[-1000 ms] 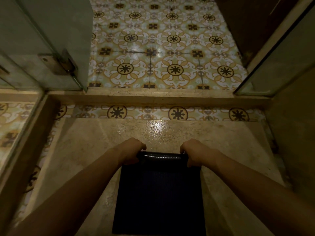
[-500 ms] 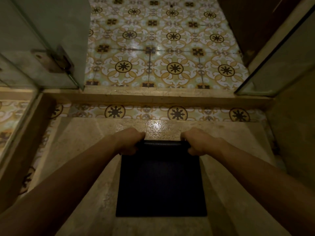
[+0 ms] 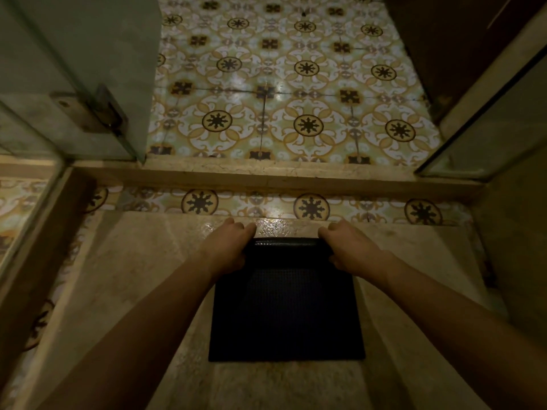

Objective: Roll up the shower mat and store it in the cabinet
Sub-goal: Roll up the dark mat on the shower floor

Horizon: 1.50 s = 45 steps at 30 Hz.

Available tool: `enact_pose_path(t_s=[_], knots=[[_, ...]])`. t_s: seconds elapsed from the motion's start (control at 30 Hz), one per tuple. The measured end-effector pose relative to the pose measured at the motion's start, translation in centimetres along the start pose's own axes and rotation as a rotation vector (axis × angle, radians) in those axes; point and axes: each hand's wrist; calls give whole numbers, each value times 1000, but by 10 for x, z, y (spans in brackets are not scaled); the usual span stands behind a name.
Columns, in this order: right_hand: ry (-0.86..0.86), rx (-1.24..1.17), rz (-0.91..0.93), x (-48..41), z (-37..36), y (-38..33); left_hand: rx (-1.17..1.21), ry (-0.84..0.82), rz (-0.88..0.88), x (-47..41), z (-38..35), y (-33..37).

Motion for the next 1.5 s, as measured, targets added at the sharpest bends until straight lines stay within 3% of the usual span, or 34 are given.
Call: enact_pose_path(t_s=[0.27,0.43,0.6,0.8,0.97,1.27,1.4,1.5], knots=[[-10,38,13,-1,4,1,157,-94,33,5,12,-3],[-39,54,22,4,5,-1,77,-47,37,9,11,4],[-89,3,4,7,10,2,166,-165,24,10,20,-1],[-74,14,-25,10,11,-2,151,-102,10,16,18,5],[-161,-30,-20,12,16,0,201,-193,21,17,28,-3],[-155,-86,-74,18,12,-1,131,-215,2,20,26,0],[-182,-131,-66,21,12,2,245,-304,32,19,31,-5],[-164,-147,-75,22,10,3,226,-270,21,22,30,-2]])
Point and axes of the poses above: each hand's wrist, its own x-axis away from the middle knuckle, its own z-axis out of the back of the hand, y = z × x
